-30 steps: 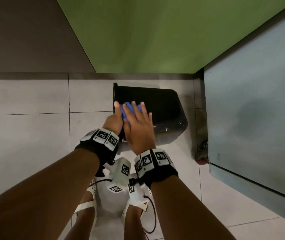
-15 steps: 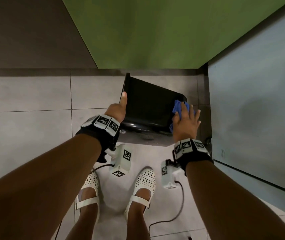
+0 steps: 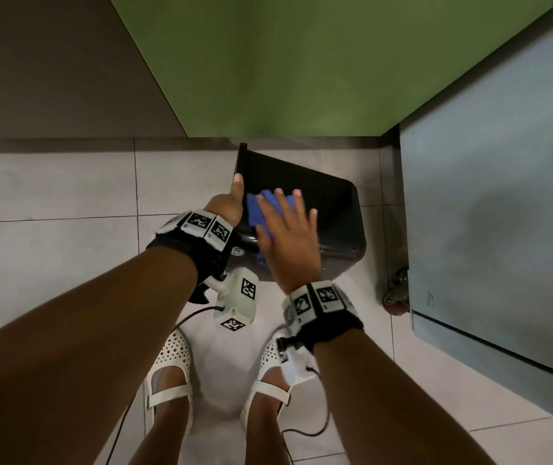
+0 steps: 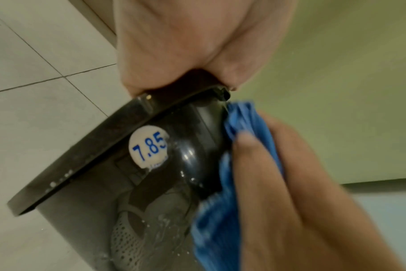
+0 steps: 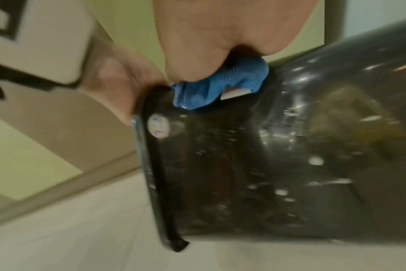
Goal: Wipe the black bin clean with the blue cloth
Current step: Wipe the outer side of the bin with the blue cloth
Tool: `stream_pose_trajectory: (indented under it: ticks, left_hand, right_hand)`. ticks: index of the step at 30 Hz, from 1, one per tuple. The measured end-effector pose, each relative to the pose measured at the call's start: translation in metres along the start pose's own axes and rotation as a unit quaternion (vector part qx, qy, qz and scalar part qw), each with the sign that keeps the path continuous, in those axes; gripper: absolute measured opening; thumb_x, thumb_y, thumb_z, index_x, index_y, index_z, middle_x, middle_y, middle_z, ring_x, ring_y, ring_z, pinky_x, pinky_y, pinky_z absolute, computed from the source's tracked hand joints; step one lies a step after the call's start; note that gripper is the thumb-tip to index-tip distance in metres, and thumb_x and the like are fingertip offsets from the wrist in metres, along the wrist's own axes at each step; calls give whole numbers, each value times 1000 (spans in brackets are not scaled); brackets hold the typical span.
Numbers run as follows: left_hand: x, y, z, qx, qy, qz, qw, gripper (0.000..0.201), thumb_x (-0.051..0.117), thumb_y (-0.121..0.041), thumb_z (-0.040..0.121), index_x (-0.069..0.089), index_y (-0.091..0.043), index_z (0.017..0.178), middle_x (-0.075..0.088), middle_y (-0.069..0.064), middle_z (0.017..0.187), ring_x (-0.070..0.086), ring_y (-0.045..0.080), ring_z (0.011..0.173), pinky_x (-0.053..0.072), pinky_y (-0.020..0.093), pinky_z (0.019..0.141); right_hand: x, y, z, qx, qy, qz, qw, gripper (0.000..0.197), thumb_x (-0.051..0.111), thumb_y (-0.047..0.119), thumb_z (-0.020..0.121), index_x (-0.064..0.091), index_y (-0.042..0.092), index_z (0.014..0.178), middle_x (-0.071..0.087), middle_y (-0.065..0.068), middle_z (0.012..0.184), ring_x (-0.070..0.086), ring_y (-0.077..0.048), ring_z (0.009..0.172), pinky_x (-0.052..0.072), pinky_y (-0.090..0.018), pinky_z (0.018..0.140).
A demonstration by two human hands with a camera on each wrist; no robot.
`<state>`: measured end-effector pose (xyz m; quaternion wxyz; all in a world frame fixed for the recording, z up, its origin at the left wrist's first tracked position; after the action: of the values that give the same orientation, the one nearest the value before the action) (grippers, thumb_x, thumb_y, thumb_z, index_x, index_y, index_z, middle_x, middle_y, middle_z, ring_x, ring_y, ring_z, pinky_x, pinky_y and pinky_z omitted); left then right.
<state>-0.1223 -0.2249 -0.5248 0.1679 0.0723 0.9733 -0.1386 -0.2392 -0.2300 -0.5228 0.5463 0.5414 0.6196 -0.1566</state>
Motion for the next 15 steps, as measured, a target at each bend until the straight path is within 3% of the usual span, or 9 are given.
stream_pose_trajectory:
  ticks: [4, 7, 9, 11, 13, 15]
  left_hand:
    - [-3, -5, 2, -18, 12, 5, 1000, 80, 6, -57, 95, 38, 1, 139, 37, 22, 147, 36, 34, 135, 25, 41, 115]
    - [-3, -8, 4, -18, 8, -6, 1000, 78, 6, -56, 95, 37, 0, 139, 37, 20, 147, 36, 33, 135, 23, 40, 115]
    - [-3, -11, 5, -25, 11, -9, 1000, 73, 7, -53, 97, 35, -2, 141, 35, 21, 148, 35, 32, 136, 22, 40, 116]
    - [-3, -15, 5, -25, 15, -11, 1000, 67, 8, -48, 99, 31, -5, 144, 32, 21, 149, 33, 33, 138, 21, 41, 117]
    - [-5, -16, 4, -36, 14, -33, 999, 72, 6, -51, 98, 32, -1, 142, 33, 22, 149, 33, 33, 138, 20, 42, 117]
    - [-6, -14, 6, -36, 11, -46, 998, 68, 4, -48, 99, 28, -4, 145, 33, 22, 149, 34, 33, 137, 21, 41, 116]
  right_hand:
    - [-19, -72, -11, 137, -23, -3, 990, 55, 21, 39, 92, 18, 29, 145, 15, -2, 157, -4, -26, 145, -6, -46, 114]
    - [-30, -116, -11, 222, -29, 54, 973, 49, 26, 33, 97, 20, 24, 145, 17, -8, 156, -3, -30, 145, 1, -51, 116]
    - [-35, -125, -5, 278, -45, 101, 954, 48, 30, 30, 99, 23, 21, 145, 20, -10, 155, -1, -34, 144, 5, -54, 116]
    - [-36, -118, 0, 321, -29, 76, 944, 49, 32, 29, 99, 21, 21, 145, 16, -10, 156, -2, -36, 144, 5, -54, 116]
    - [-36, -95, 10, 304, -7, 28, 952, 49, 32, 30, 98, 20, 23, 145, 12, -10, 157, -4, -36, 144, 3, -53, 116]
    - [-29, -60, 22, 235, 0, 11, 972, 49, 29, 31, 99, 19, 24, 146, 11, -9, 157, -4, -34, 144, 0, -51, 116]
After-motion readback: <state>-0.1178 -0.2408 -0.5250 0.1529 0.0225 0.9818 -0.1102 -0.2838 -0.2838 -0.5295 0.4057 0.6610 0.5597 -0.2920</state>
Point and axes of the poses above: each hand's wrist, its own z-axis towards the middle knuckle, its own x-axis out of the palm, y = z × x, the point moved 6 cm from there along z, towards the middle knuckle
